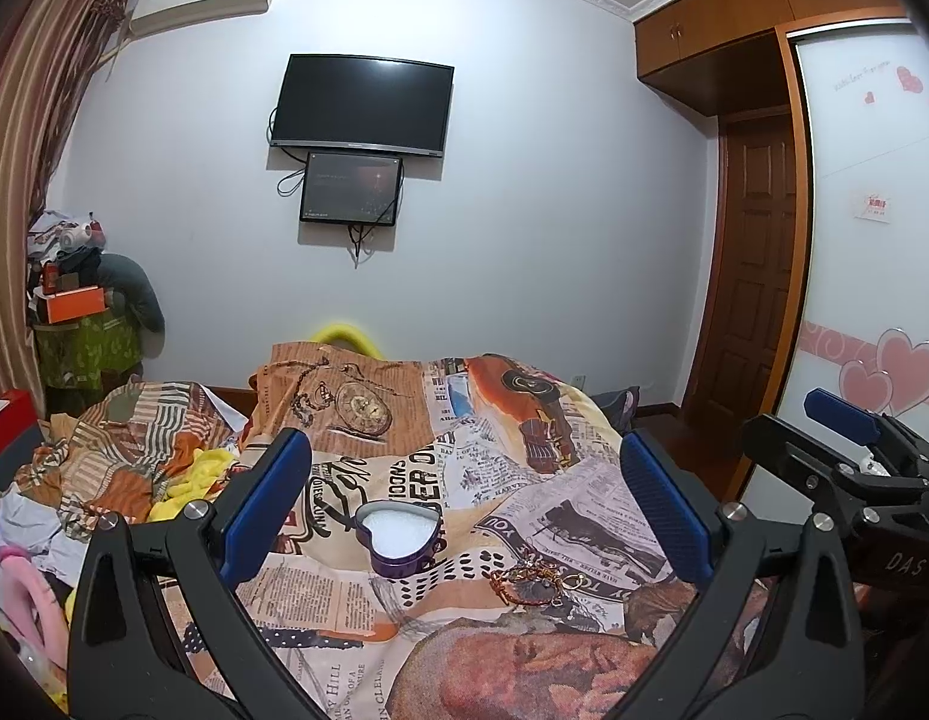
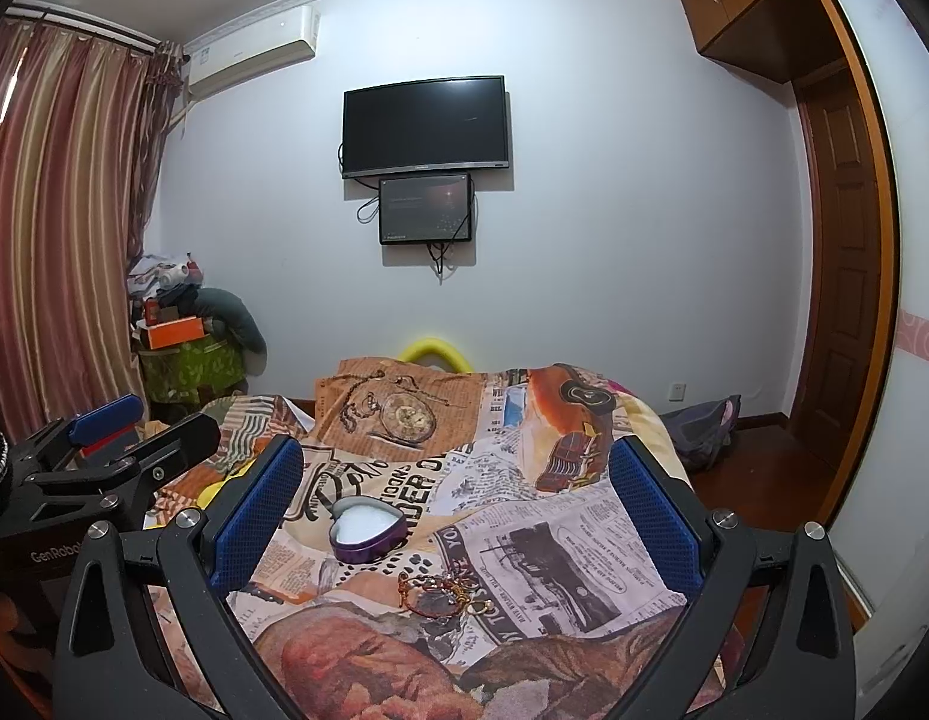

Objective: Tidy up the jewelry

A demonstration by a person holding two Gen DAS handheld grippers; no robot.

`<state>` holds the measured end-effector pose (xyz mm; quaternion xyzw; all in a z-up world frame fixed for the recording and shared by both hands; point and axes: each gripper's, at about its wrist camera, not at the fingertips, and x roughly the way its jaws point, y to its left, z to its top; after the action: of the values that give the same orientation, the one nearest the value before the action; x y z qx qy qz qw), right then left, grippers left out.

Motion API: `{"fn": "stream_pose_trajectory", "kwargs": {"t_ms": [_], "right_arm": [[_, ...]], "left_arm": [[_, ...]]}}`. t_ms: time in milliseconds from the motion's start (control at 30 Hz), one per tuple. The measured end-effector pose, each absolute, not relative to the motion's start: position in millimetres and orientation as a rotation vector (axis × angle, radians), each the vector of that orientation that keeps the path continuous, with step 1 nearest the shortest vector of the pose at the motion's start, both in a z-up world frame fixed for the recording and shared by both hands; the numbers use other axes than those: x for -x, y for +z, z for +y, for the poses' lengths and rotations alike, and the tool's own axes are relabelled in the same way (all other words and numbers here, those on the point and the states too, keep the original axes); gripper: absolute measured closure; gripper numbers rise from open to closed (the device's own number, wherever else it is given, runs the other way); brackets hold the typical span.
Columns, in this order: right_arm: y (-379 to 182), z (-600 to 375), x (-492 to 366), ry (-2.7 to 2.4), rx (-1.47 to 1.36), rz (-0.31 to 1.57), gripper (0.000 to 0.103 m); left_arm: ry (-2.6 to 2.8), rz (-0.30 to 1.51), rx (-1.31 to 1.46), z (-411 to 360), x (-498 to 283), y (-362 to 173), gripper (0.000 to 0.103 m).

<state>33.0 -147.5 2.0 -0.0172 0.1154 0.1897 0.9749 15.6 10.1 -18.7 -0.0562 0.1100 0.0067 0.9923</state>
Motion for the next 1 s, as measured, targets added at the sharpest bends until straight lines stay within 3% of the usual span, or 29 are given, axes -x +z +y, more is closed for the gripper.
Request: {"fn": "stream_pose_trajectory", "kwargs": {"t_ms": [1000], "right_arm": [[5.8,-155.0,-34.8,0.379,0.024,0.243,0.002]], "left_arm": [[0.014,0.234,0.097,7.9,-18.6,-16.8,0.0]]}}
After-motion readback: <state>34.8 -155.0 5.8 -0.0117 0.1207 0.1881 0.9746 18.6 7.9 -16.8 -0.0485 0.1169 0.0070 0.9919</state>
